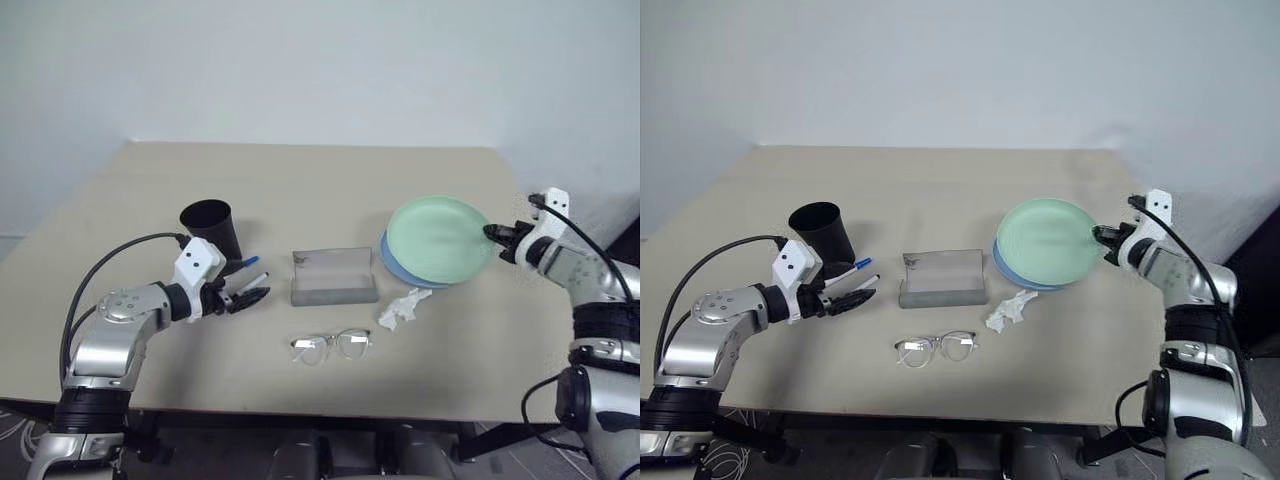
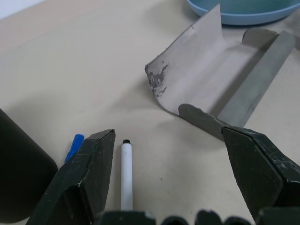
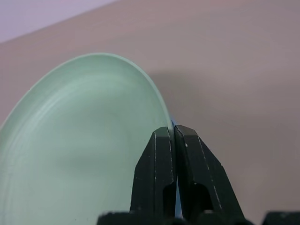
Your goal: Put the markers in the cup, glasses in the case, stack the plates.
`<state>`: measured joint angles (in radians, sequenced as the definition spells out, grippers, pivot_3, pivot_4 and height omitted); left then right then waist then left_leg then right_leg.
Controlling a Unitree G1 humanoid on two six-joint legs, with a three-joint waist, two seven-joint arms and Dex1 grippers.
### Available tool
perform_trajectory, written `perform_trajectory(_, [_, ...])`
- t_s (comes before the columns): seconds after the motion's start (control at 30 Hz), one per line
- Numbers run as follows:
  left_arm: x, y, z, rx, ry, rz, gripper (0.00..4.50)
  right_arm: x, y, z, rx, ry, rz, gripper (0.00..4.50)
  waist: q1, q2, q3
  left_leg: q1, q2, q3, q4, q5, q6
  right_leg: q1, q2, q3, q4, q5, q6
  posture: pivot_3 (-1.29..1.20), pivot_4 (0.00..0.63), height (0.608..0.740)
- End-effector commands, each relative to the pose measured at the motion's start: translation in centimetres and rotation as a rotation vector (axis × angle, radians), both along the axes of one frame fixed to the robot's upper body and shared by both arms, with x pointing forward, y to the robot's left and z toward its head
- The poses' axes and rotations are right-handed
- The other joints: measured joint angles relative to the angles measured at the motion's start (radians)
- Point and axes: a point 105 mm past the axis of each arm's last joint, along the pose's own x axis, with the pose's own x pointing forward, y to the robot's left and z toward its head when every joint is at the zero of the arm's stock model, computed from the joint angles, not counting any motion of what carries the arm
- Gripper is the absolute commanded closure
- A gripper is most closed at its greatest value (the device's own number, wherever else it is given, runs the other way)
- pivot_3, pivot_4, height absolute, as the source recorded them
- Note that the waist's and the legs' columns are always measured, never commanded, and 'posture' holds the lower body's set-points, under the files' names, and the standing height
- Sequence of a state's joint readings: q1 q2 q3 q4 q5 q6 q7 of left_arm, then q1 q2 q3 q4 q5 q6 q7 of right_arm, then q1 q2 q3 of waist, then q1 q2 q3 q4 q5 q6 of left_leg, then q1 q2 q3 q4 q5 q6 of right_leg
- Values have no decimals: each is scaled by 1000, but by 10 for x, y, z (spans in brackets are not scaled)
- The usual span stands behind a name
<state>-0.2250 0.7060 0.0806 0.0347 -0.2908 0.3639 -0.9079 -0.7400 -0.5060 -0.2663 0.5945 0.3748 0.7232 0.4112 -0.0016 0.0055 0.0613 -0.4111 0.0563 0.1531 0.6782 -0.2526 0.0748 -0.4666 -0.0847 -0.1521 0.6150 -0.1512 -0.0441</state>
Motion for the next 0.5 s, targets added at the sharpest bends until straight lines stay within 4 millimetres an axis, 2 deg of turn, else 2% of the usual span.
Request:
perform_trajectory(0.03, [3,-5,18,-6,-69,-11,675,12,2,12,-48,-58,-18,4466,-1,0,0,0,-2,0,0,1,-1,-1,0,2,2,0,0,0,0,732])
perform_trajectory(0.3, [1,-5,18,-11,-76,3,675,17,6,-4,-87,-29,-17,4466,-4,0,0,0,-6,0,1,0,1,-3,-1,7,8,0,1,0,0,732])
perform_trajectory(0.4, [0,-4,20,-16,-88,9,675,17,10,-7,-98,-18,17,3823,-11,0,0,1,-6,-1,1,-1,3,-2,-1,7,8,0,1,0,0,732])
perform_trajectory(0.5, [0,-3,21,-17,-90,10,675,17,11,-7,-98,-16,24,2779,-19,0,0,0,-6,-1,2,-1,5,-2,-1,7,8,0,1,0,0,732])
